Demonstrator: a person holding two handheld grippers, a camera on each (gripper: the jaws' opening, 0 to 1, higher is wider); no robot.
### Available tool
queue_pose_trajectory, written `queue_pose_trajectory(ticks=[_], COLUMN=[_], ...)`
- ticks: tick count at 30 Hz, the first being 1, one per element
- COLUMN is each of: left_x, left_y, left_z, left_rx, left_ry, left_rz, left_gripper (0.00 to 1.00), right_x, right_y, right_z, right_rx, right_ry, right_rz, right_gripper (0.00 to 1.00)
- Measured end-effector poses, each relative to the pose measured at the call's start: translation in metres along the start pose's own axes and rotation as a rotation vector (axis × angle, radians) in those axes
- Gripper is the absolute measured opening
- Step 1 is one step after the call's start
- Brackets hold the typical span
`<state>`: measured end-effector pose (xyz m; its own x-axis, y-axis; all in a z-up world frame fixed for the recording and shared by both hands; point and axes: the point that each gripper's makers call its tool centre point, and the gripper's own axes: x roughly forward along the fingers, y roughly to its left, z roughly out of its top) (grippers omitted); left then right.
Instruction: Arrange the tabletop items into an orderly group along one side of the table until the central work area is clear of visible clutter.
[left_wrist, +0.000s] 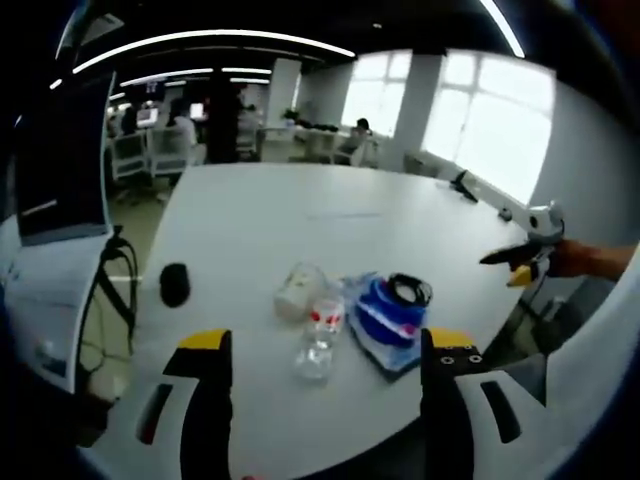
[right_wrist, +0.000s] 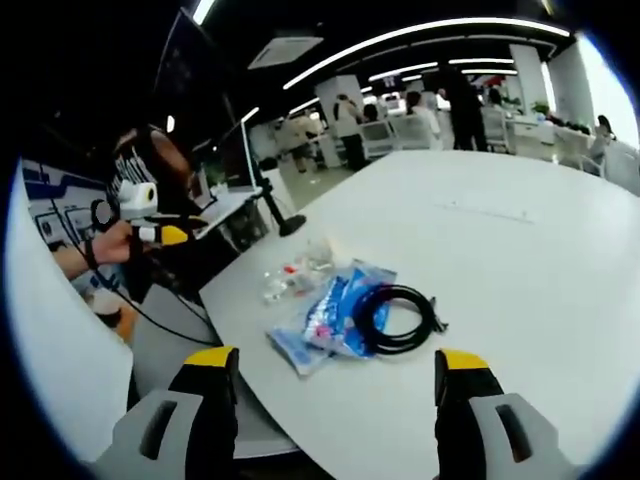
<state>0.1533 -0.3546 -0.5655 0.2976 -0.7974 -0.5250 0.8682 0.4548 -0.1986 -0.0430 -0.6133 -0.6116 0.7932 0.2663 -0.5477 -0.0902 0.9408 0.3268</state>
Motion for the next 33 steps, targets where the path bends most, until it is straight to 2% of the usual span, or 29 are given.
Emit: queue_pose_trajectory(ticks=[4,12,33], left_x=[-0.0037,-0.0031,0.0023], left_y=[0.0058,-0.0021,0.0039], left_z=[-0.0038,-0.0011,-0.0037], left_rx=[-0.011,-0.008,-0.009], left_ry=[-0.005,-0.009,0.008], left_rz=[0.017,0.021,0.009], left_gripper=[0.78,0.78,0.76], right_x=[0.0008,-0.0023,-0.0047], right_y=[-0.0005,-0.0029,-0.0037], right_z=[-0.003,-0.005,-0.01], right_rx=[-0.006,-0.044,-0.01], right_ry=[0.012,0.034,0.022], right_rz=[0.003,-0.005,-0.034], right_gripper=[0.82,0.82,0.8])
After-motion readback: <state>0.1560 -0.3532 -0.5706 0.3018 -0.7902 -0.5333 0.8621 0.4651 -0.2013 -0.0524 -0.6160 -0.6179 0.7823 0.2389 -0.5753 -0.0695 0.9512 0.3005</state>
